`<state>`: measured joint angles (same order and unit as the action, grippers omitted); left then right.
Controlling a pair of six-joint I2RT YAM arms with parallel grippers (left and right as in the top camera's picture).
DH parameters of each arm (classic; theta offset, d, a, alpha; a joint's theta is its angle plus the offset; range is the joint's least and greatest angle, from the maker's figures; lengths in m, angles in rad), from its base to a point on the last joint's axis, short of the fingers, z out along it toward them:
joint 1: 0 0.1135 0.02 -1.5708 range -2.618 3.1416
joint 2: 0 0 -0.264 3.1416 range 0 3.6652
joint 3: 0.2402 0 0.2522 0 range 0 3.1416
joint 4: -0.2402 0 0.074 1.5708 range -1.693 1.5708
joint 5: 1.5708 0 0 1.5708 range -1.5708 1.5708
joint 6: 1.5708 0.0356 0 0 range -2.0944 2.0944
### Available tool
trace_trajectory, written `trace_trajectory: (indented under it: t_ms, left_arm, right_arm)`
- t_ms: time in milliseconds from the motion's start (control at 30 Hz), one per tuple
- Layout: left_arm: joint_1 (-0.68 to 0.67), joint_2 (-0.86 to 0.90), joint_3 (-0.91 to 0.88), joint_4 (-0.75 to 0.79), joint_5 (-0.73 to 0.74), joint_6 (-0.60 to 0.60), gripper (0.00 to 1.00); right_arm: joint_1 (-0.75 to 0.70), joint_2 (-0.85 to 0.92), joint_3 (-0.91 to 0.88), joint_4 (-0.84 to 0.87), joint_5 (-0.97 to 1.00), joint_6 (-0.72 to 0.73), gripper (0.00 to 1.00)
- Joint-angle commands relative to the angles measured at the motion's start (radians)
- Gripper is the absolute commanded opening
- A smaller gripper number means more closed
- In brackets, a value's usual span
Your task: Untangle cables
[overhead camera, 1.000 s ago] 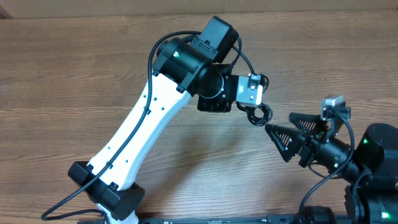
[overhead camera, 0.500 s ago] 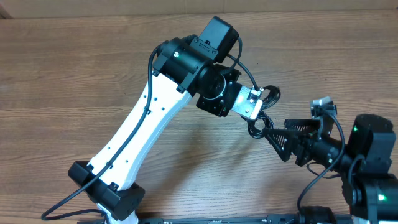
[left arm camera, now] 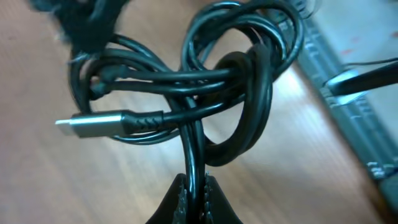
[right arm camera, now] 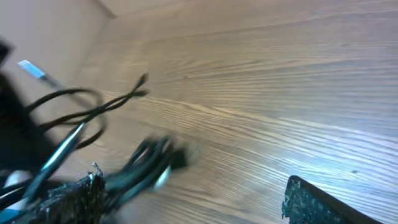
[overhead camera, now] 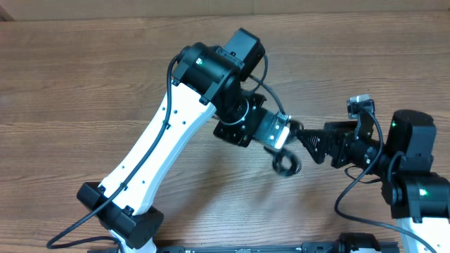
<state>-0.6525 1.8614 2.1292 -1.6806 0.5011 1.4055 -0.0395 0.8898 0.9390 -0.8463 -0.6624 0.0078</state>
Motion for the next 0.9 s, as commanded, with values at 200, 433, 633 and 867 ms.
trace_trajectory:
  t_ms: [200,433,633,867]
  left_arm:
    - [0.006,-0.010,0.025,-0.009,0.263,0.039,0.04]
    - [0.018,-0.010,0.025,-0.009,0.251,0.046,0.04]
    - [0.105,-0.010,0.025,0.002,0.284,0.046,0.04]
    - [0.246,-0.010,0.025,0.104,0.582,0.046,0.04]
  right_arm:
    - [-0.007,0.001,0.026,0.013,-0.028,-0.267,0.93]
    - [-0.007,0.000,0.026,0.014,-0.032,-0.380,0.85]
    - [-0.007,0.001,0.026,-0.018,-0.225,-0.481,0.85]
    - [-0.006,0.001,0.026,-0.067,-0.468,-0.514,0.87]
